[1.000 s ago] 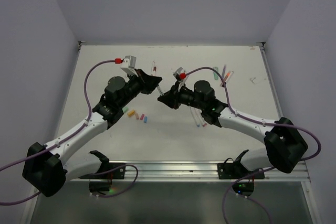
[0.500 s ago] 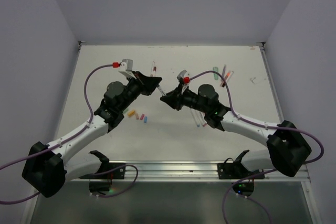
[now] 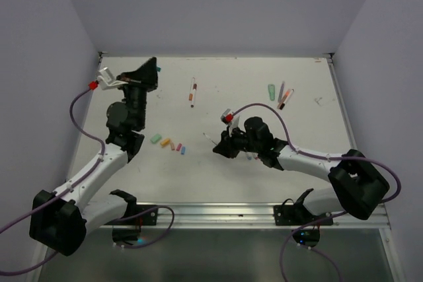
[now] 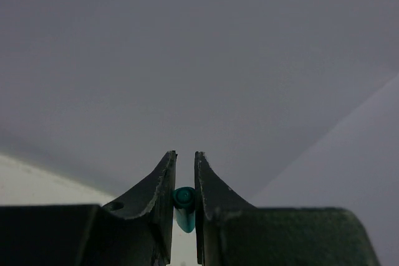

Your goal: Open the pen caps

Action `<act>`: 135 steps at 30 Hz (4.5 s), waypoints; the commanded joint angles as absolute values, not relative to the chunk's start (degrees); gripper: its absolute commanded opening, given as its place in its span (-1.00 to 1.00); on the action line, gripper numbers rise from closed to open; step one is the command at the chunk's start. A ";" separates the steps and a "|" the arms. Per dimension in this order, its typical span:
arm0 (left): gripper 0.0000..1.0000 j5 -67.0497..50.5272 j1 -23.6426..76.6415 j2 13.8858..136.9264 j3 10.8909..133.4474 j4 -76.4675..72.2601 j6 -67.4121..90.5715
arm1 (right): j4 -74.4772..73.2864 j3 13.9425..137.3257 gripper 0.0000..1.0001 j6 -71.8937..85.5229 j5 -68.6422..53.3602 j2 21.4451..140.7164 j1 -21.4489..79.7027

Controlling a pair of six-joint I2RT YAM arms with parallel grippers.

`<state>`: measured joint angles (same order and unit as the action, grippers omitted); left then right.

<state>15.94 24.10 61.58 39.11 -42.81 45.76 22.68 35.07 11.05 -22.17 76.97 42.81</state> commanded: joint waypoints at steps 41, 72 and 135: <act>-0.74 3.51 35.24 90.70 53.26 26.63 31.73 | -17.23 42.10 -0.87 26.89 15.47 84.90 42.71; 0.00 6.94 35.51 90.89 57.46 28.03 30.85 | -10.29 39.81 0.15 23.91 10.98 69.35 42.01; -0.47 10.54 25.49 126.39 90.62 23.02 23.82 | -2.02 35.16 0.97 25.31 13.89 61.53 41.66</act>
